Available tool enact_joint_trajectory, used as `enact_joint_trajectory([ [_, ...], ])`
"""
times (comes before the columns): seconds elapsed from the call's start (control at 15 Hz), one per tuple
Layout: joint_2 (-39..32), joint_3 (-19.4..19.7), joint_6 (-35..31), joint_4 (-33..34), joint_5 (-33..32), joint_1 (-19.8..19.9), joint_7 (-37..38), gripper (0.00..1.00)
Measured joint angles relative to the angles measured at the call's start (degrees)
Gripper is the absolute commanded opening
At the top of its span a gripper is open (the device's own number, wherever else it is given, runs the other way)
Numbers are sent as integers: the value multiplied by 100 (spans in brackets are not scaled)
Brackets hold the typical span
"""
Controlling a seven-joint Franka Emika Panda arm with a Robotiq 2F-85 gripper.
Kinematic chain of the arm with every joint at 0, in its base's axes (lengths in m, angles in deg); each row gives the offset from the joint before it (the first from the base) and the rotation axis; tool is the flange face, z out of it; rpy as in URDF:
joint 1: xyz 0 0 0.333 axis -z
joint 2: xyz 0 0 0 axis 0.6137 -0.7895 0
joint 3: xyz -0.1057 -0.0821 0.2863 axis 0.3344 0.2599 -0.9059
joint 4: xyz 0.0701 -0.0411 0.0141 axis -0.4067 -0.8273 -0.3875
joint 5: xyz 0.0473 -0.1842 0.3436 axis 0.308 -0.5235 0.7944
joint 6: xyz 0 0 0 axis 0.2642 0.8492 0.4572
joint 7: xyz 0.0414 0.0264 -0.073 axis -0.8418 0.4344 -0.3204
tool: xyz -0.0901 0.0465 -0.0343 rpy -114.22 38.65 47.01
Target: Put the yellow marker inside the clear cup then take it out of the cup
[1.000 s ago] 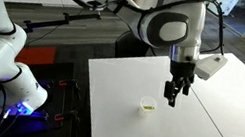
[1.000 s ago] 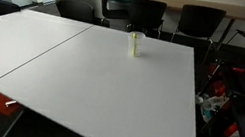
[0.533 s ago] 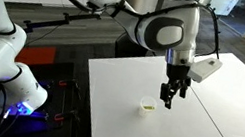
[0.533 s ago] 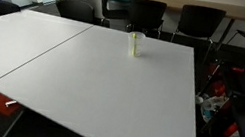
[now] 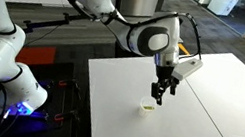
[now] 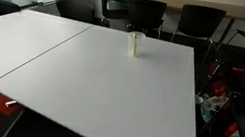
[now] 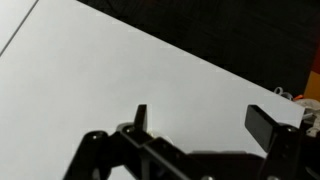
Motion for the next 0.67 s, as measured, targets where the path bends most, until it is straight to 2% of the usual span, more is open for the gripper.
enact_joint_trajectory([
  [0.47,-354,-153,-220,-199,18,-73,114,100],
  [0.67,-612,-171,-570,-200,9,-104,304,100],
])
